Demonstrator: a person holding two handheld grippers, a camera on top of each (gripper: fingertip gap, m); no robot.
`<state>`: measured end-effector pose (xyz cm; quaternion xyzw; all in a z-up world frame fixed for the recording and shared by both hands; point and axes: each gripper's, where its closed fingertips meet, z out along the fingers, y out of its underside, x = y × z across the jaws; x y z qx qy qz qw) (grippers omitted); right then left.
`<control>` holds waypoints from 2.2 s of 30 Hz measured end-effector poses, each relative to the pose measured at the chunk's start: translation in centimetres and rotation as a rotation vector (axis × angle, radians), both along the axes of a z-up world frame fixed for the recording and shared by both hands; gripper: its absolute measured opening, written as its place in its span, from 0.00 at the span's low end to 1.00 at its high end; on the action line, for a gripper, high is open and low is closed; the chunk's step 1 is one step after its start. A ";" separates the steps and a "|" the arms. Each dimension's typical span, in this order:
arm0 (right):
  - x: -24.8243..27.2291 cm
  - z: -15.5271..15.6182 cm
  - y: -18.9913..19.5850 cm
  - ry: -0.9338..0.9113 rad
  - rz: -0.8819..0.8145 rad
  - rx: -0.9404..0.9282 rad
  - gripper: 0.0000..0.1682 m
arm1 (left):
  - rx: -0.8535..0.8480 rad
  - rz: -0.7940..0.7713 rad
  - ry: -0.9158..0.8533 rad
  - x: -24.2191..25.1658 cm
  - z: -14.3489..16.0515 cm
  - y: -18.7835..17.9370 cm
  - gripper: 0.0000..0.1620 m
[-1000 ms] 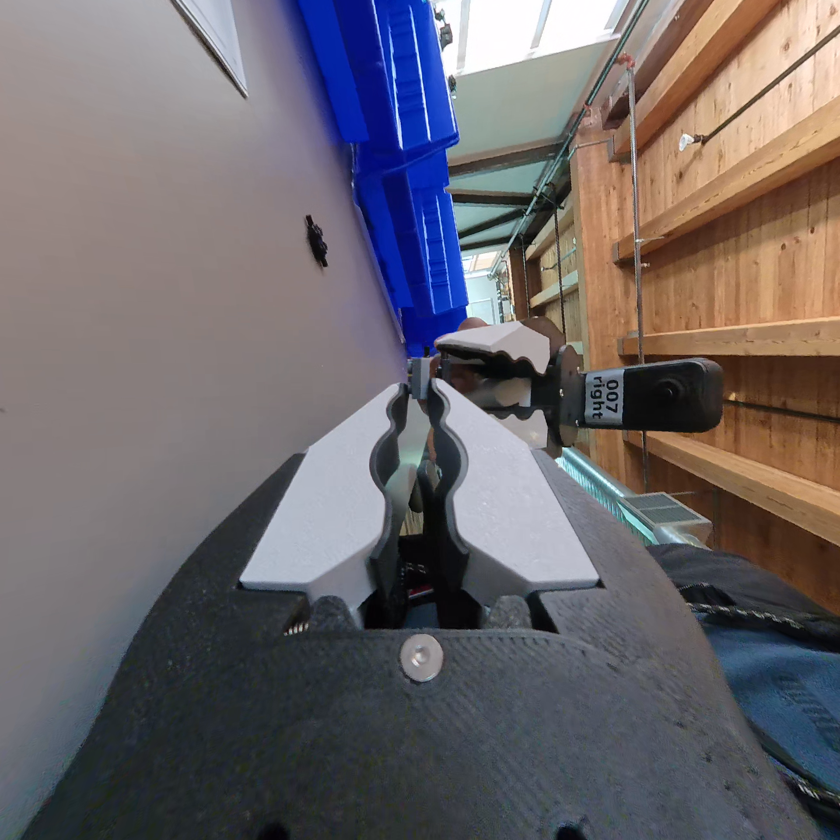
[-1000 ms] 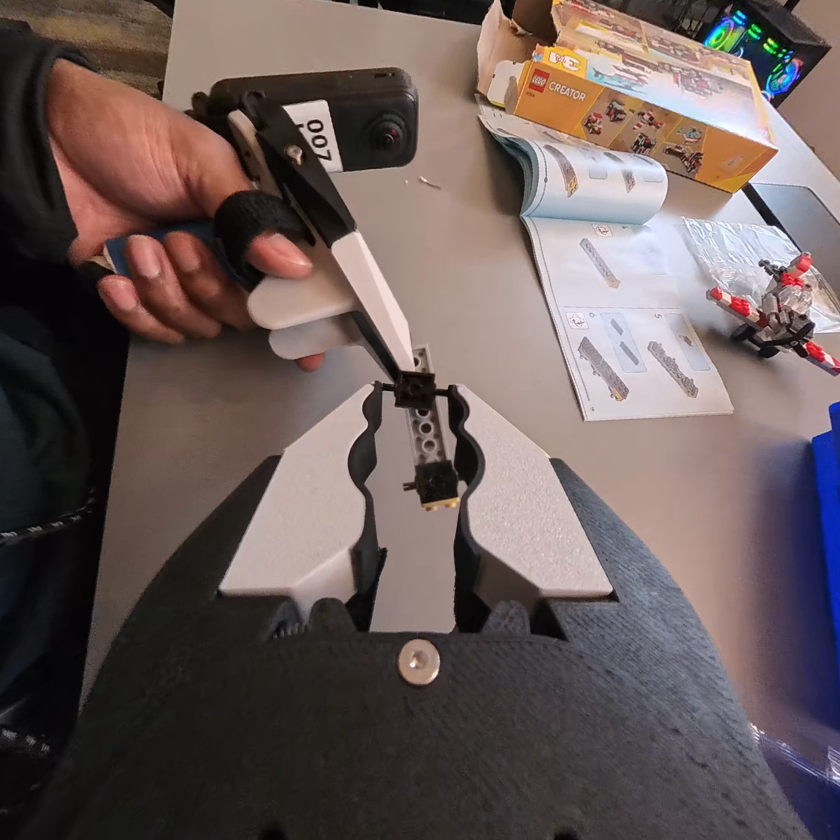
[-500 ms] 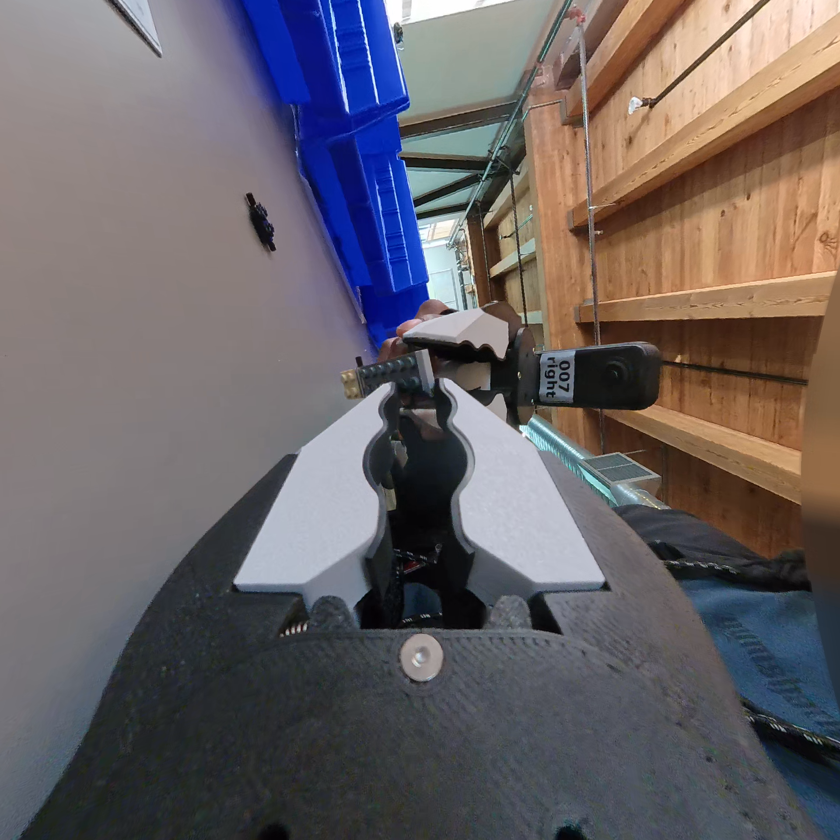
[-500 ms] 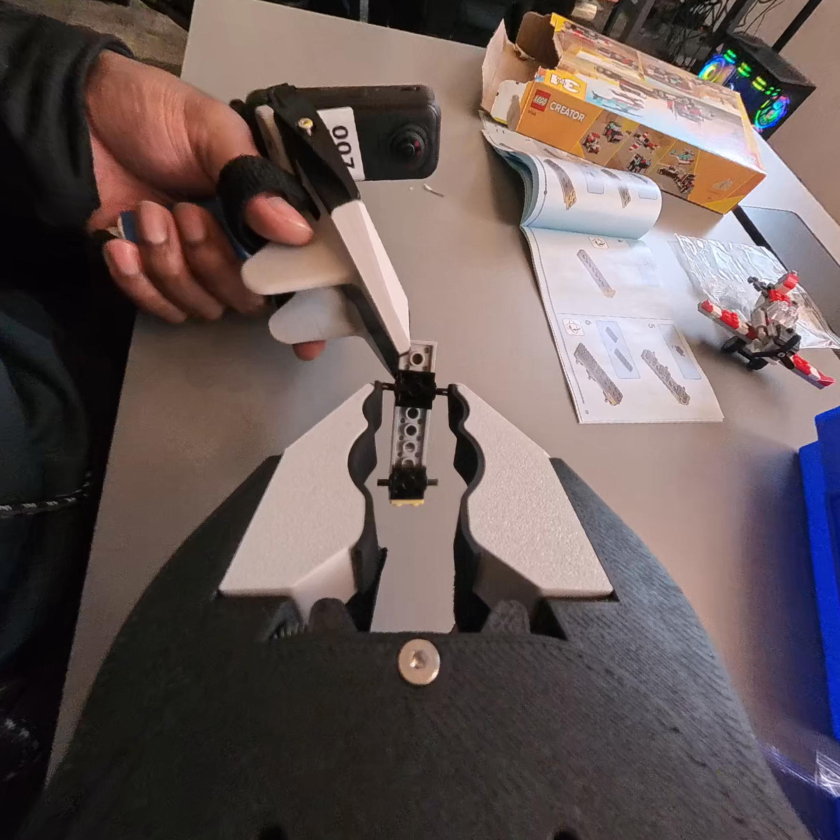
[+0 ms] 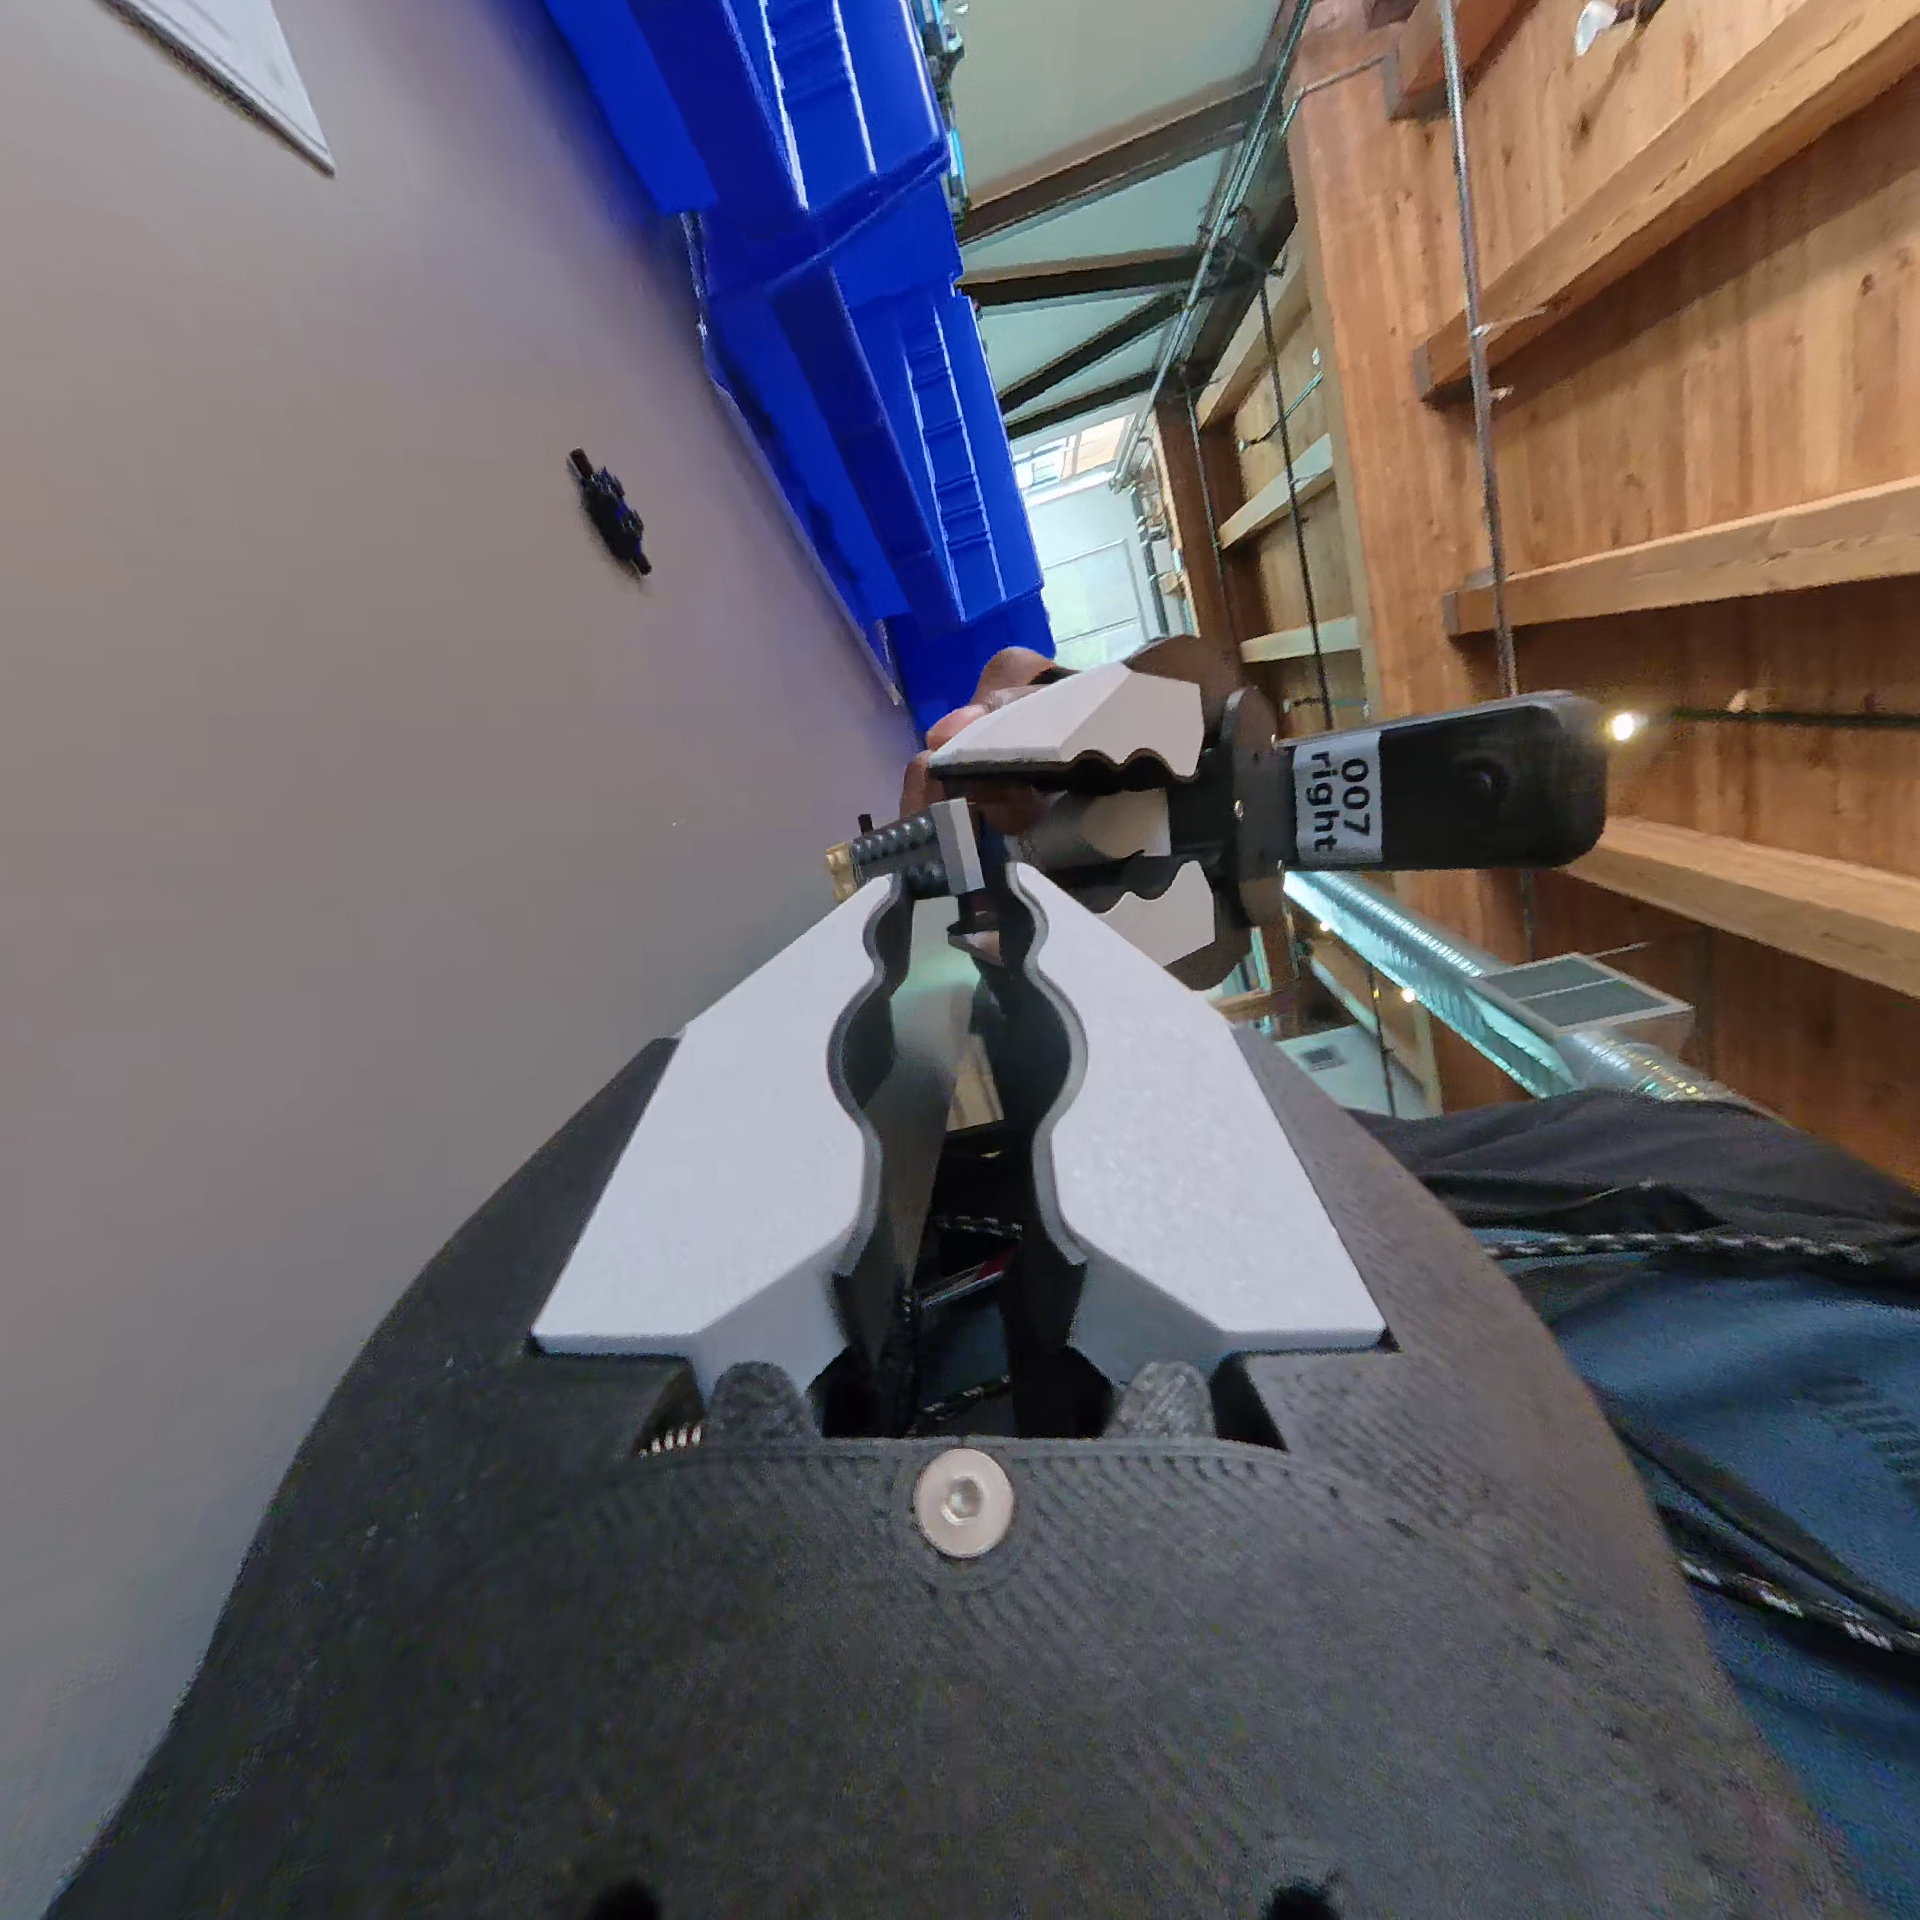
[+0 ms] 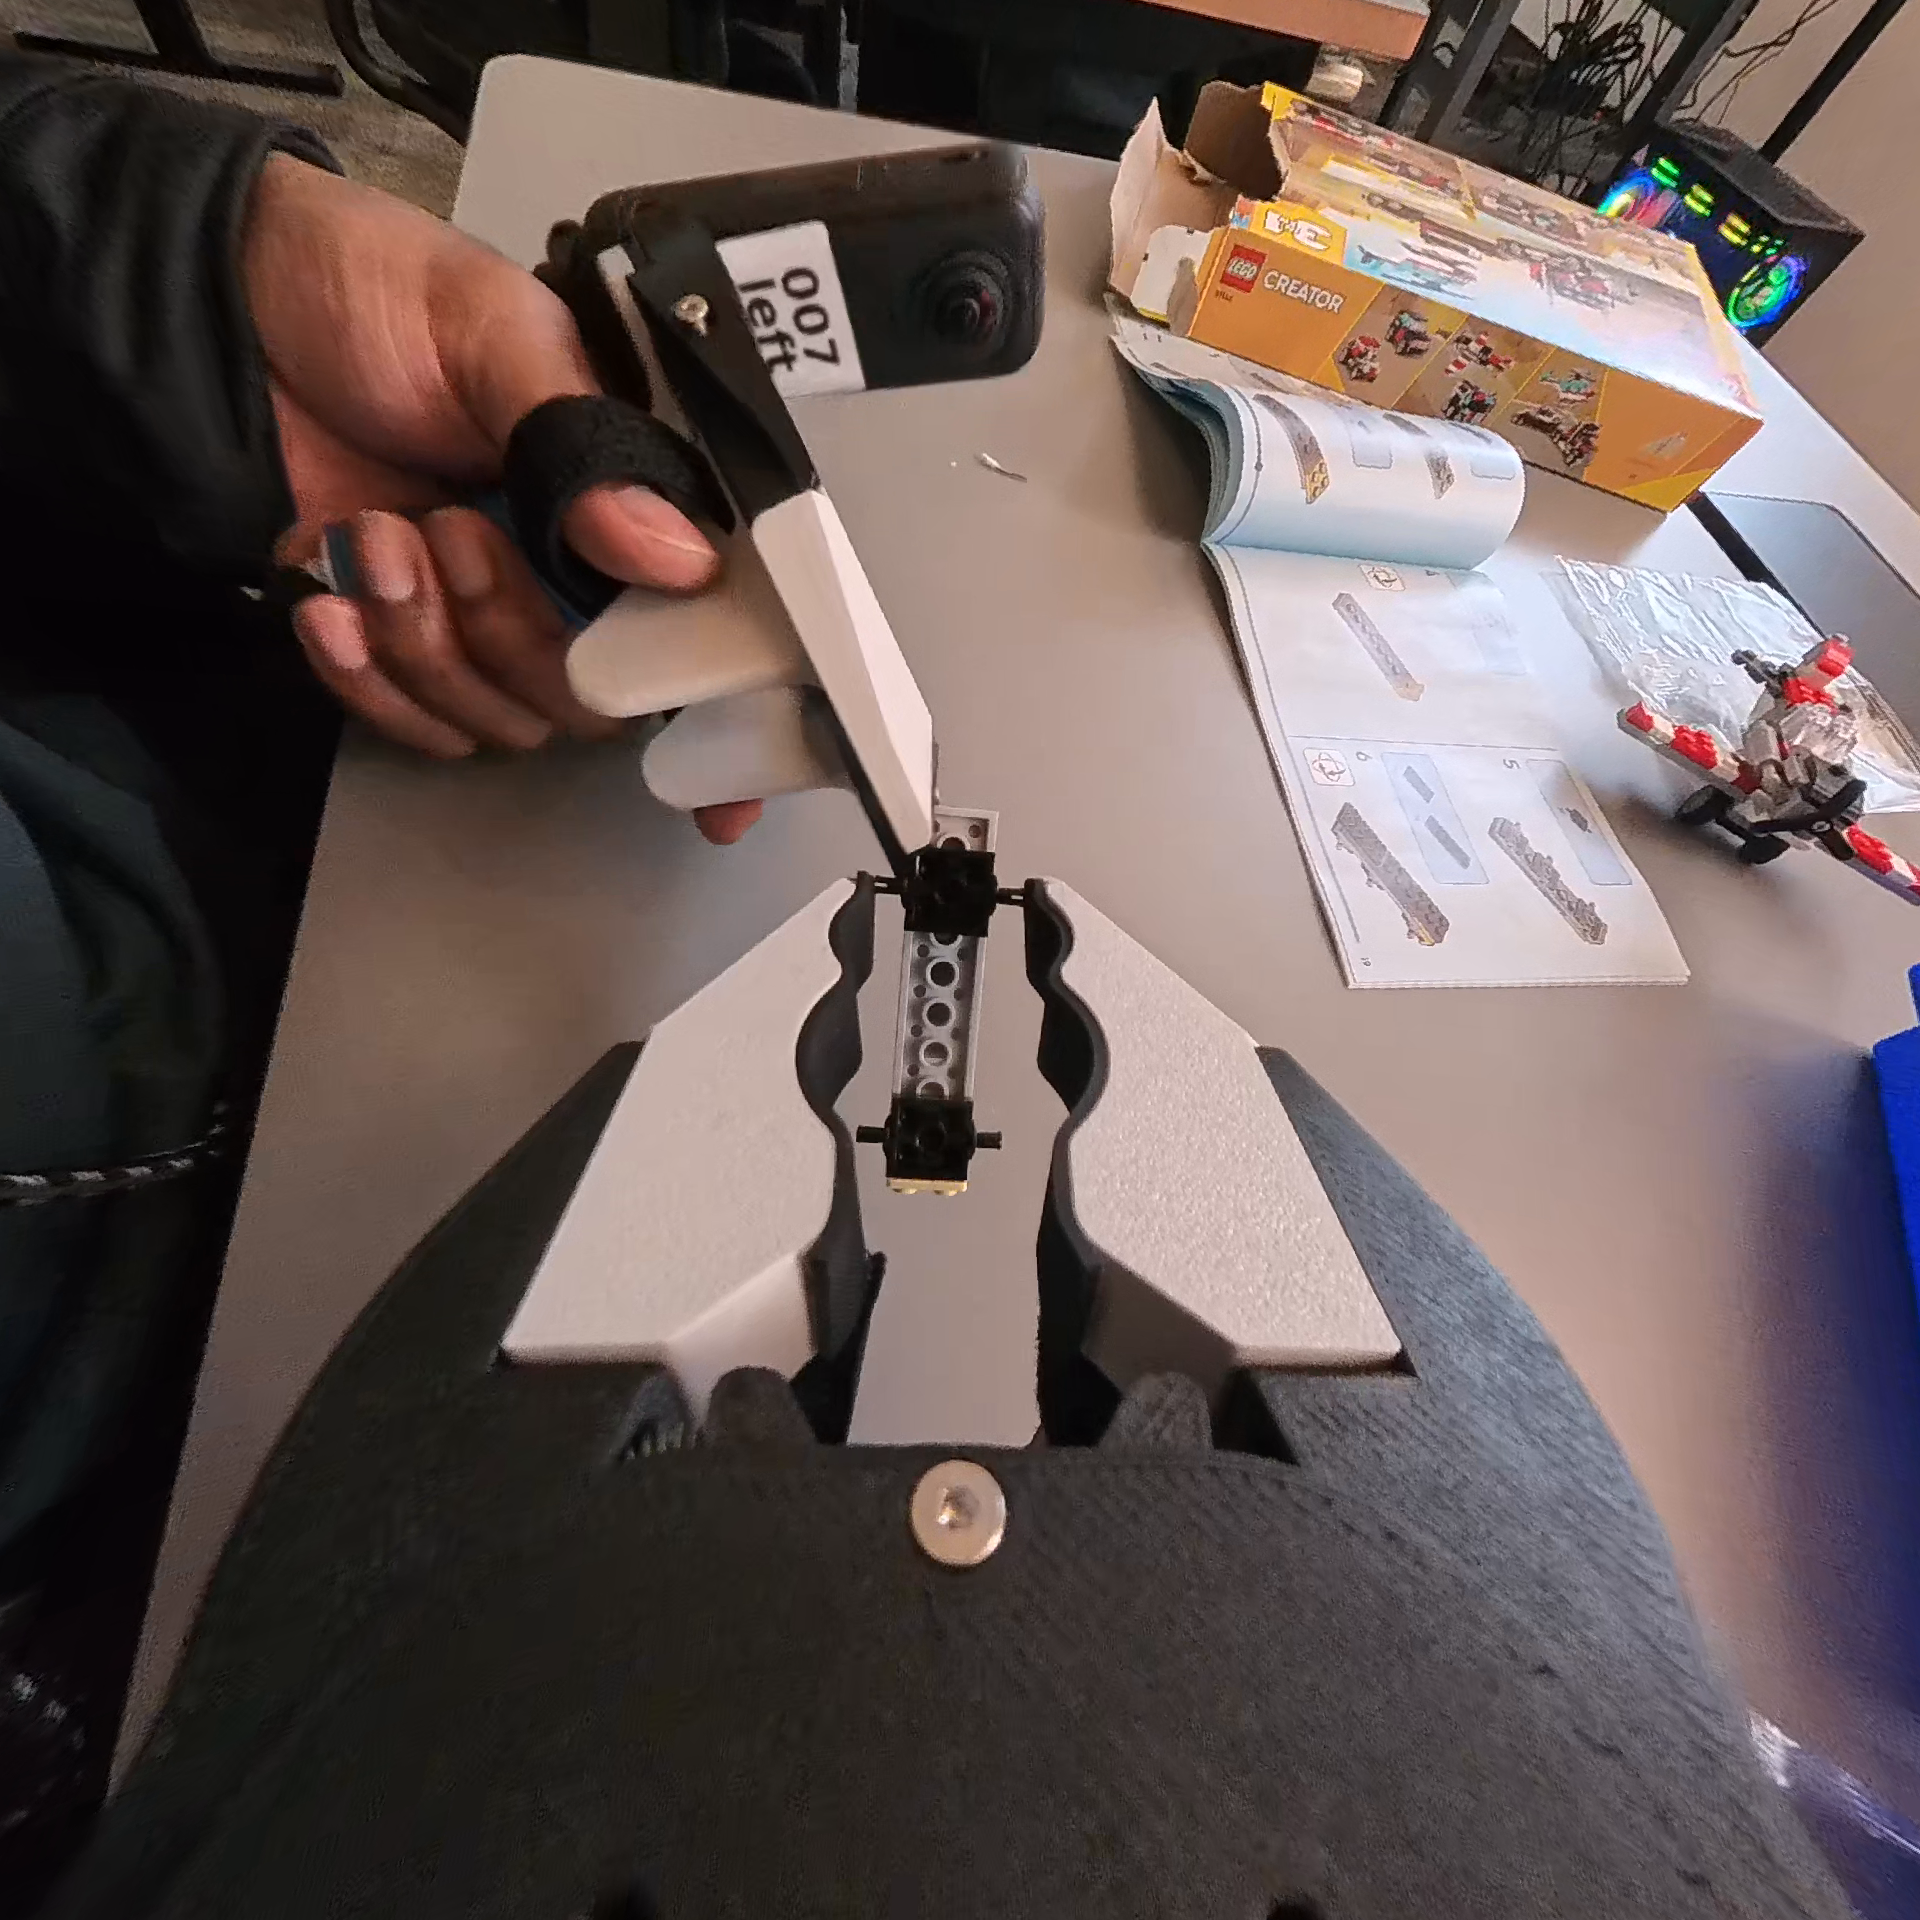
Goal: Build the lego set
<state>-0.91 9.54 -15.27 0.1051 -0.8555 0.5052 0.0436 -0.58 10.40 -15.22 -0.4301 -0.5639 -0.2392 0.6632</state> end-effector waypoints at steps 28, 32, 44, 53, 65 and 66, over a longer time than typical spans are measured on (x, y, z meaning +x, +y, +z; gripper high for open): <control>0.3 -0.2 -0.4 -0.017 -0.044 -0.027 0.17 | -0.253 -0.010 0.105 0.2 -0.9 0.5 0.09; 0.2 -0.1 -0.4 0.001 -0.051 -0.031 0.17 | -0.292 -0.002 0.130 0.1 -0.8 0.4 0.09; 0.1 0.2 -0.6 -0.011 -0.083 -0.064 0.18 | -0.348 0.015 0.171 0.0 -0.6 0.1 0.09; 0.2 0.2 -0.5 -0.016 -0.079 -0.077 0.17 | -0.327 0.003 0.169 0.1 -0.5 0.2 0.09; 0.2 0.4 -0.5 -0.084 -0.101 -0.103 0.18 | -0.358 0.004 0.195 0.1 -0.4 0.1 0.09; 0.2 0.4 -0.6 -0.087 -0.104 -0.106 0.17 | -0.357 0.005 0.196 0.1 -0.4 0.1 0.09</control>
